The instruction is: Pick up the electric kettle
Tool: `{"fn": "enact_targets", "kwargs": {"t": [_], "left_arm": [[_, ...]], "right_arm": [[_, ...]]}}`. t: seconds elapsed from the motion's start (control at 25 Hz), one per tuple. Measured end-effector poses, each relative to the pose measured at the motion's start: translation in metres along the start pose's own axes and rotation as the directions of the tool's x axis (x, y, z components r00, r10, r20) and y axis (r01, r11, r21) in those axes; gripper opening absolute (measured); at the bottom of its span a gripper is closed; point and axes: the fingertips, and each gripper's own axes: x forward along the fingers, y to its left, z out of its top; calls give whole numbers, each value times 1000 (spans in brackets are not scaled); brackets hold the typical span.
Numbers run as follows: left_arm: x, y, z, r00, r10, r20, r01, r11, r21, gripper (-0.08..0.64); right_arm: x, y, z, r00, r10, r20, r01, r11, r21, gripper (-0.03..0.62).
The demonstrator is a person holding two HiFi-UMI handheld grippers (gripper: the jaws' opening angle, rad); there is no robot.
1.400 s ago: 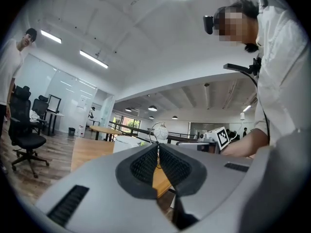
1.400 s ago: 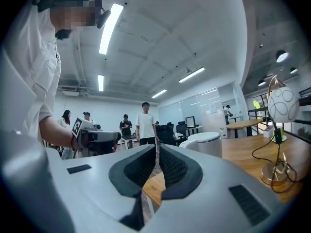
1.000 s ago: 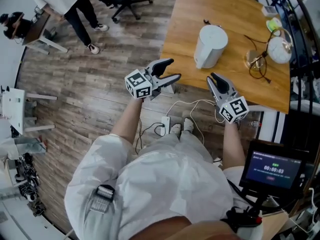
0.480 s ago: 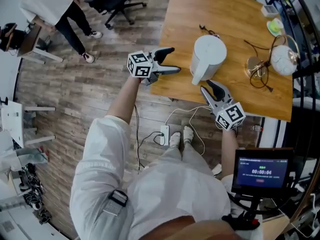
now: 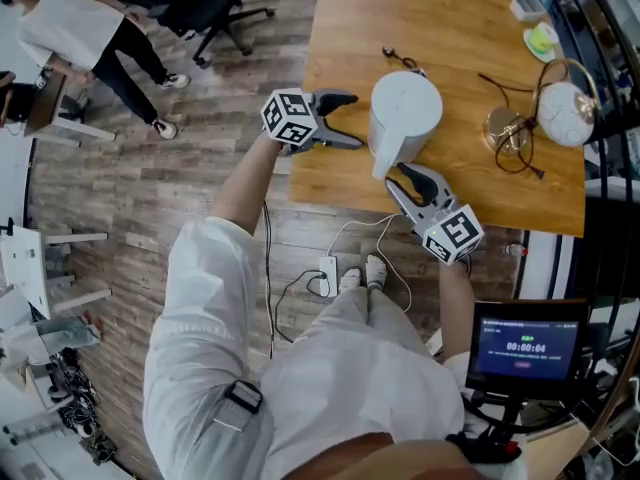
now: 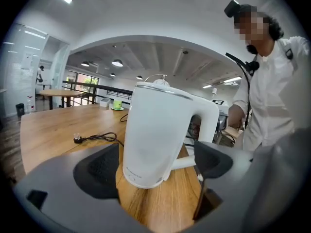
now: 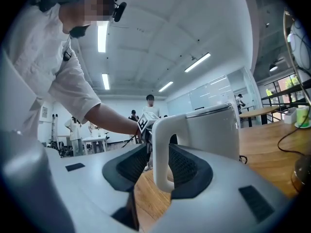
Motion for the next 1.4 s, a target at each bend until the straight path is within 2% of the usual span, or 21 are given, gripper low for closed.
{"fn": "enact_targets", "kwargs": {"t": [0.28, 0.48, 0.8, 1.04, 1.2, 1.4], "left_arm": [[26, 0, 14, 989, -116, -96, 128, 985, 120, 484], [36, 5, 16, 982, -157, -109, 173, 973, 154, 544], [52, -1, 29, 968, -246, -46, 251, 952, 178, 570], [63, 2, 34, 966, -258, 21, 250, 949, 192, 583], [59, -1, 37, 966, -253, 54, 238, 952, 192, 583], [56, -4, 39, 965, -250, 76, 232, 953, 195, 583]], "right_arm": [[10, 1, 5, 999, 40, 2, -40, 999, -27, 124], [13, -2, 4, 999, 43, 8, -43, 999, -32, 124], [22, -5, 4, 997, 72, 19, -71, 996, -45, 124], [34, -8, 2, 995, 102, 17, -101, 993, -56, 130], [40, -5, 11, 993, 106, 43, -105, 994, -26, 135], [43, 0, 9, 989, 144, 16, -144, 989, -22, 138]]}}
